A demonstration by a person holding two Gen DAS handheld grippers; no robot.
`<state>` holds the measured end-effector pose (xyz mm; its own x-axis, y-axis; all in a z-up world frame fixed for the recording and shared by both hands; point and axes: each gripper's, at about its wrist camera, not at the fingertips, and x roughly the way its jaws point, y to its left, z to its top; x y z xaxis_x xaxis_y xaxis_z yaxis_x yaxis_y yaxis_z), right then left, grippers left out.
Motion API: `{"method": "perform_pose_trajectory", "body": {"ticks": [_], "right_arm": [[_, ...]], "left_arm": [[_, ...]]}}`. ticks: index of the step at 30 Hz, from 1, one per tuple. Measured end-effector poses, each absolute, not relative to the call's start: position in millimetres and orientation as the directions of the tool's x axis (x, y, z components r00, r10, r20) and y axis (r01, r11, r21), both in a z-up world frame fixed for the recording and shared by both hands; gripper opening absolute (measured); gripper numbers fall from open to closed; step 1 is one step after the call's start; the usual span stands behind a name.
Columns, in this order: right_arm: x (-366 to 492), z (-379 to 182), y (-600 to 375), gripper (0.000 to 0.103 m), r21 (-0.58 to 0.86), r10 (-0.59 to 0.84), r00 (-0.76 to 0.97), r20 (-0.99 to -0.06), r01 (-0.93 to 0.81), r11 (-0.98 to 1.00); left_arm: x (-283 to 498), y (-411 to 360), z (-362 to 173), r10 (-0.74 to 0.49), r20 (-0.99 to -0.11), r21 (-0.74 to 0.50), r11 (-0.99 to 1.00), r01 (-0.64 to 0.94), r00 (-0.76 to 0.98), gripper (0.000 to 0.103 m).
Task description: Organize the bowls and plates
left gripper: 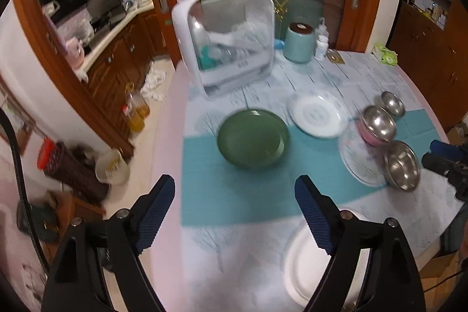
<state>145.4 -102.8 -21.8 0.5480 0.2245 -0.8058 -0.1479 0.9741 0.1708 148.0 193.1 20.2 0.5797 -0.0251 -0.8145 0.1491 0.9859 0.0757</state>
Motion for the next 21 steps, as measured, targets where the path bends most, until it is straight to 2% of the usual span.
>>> {"method": "perform_pose_trajectory", "body": {"ticks": [6, 9, 21], "right_arm": [[197.3, -12.5, -76.1, 0.053, 0.195, 0.205, 0.573, -0.793, -0.080, 0.977], [226.1, -18.7, -64.5, 0.053, 0.222, 0.210, 0.560, -0.801, -0.048, 0.974], [323.2, -132.8, -28.8, 0.053, 0.277, 0.233, 0.364, -0.902, 0.075, 0.958]], "left_arm": [[222.0, 213.3, 14.5, -0.011, -0.790, 0.137, 0.971, 0.195, 0.614, 0.083], [260.0, 217.7, -4.1, -0.044, -0.802, 0.114, 0.968, 0.224, 0.596, 0.083], [365.2, 221.9, -135.3, -0.075, -0.895, 0.040, 0.969, 0.245, 0.440, 0.083]]}}
